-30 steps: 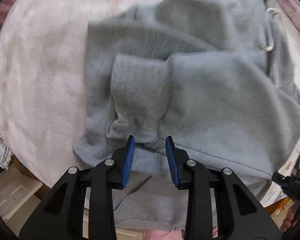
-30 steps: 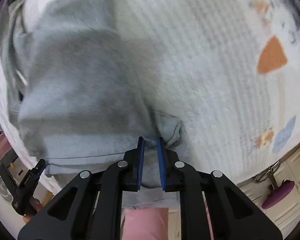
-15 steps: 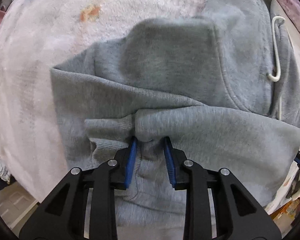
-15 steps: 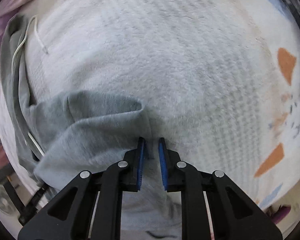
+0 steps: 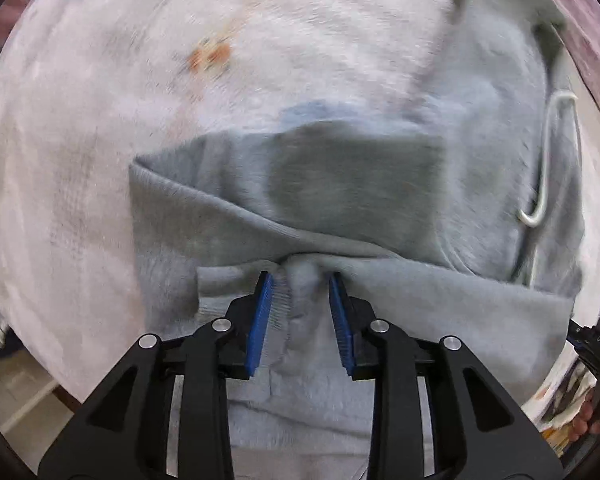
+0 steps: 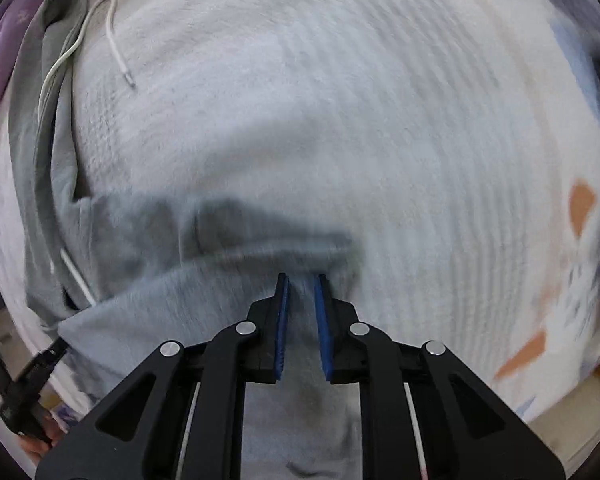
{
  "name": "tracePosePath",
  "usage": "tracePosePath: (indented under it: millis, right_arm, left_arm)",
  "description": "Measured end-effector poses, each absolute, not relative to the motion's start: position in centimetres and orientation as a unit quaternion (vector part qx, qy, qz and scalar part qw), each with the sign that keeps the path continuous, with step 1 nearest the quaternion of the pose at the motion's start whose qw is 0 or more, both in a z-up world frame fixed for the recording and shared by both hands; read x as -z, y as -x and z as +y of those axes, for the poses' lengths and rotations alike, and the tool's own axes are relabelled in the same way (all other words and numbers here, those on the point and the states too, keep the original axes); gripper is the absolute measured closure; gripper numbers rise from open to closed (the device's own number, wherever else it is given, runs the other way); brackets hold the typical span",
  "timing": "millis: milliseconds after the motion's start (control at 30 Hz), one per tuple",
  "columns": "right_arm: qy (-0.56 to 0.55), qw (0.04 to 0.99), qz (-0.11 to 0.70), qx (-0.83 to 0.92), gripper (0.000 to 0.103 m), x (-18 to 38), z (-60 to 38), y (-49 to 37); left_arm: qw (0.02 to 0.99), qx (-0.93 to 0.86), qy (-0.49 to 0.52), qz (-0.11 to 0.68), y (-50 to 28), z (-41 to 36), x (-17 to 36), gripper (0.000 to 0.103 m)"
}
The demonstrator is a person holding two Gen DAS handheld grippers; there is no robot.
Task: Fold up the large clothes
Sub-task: 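Pinch and straighten the crossed sleeves and hem with both tools, then open both tools and lift them away from the folded hoodie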
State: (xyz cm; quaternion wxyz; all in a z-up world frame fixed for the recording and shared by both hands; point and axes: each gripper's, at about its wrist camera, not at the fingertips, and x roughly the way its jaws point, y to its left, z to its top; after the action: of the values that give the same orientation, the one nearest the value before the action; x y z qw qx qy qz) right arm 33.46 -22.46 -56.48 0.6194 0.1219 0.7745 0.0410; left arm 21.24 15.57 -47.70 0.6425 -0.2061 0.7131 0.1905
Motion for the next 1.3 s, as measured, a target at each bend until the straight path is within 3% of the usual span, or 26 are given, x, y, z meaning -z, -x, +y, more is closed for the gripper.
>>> tracePosePath:
  millis: [167, 333, 567, 700, 1033, 1100, 1133, 1167, 1300]
  right_arm:
    - [-0.117, 0.613, 0.78, -0.054, 0.088, 54.6, -21.7, -30.8]
    - [-0.1, 0.594, 0.797, -0.041, 0.09, 58.9, -19.9, -30.4]
    - [-0.066, 0.594, 0.799, -0.067, 0.089, 55.2, -20.0, -29.2]
    - [-0.103, 0.581, 0.806, -0.049, 0.089, 59.1, -20.1, -26.7]
    - [-0.111, 0.575, 0.809, -0.06, 0.087, 55.5, -20.1, -26.1]
    - [-0.112, 0.574, 0.808, -0.066, 0.078, 54.3, -20.8, -25.6]
    - [-0.109, 0.574, 0.809, -0.064, 0.05, 53.6, -20.9, -25.1]
    - [-0.104, 0.578, 0.807, -0.061, 0.027, 53.6, -20.0, -24.9]
    - [-0.07, 0.602, 0.793, -0.055, 0.023, 51.0, -19.4, -23.2]
  left_arm:
    - [0.631, -0.197, 0.195, 0.724, -21.2, 13.4, 48.8, 0.073]
    - [0.643, -0.191, 0.157, 0.725, -21.9, 12.3, 49.7, 0.071]
    - [0.626, -0.178, 0.198, 0.733, -18.9, 10.6, 47.7, 0.071]
    - [0.628, -0.172, 0.158, 0.742, -18.6, 8.9, 50.1, 0.07]
    - [0.625, -0.184, 0.181, 0.737, -20.0, 8.7, 44.6, 0.066]
    - [0.626, -0.188, 0.189, 0.733, -19.8, 8.3, 43.3, 0.042]
    - [0.63, -0.192, 0.193, 0.727, -19.6, 8.3, 42.4, 0.032]
    - [0.636, -0.191, 0.198, 0.721, -19.3, 8.1, 41.5, 0.031]
    - [0.64, -0.184, 0.21, 0.716, -18.4, 6.9, 39.0, 0.028]
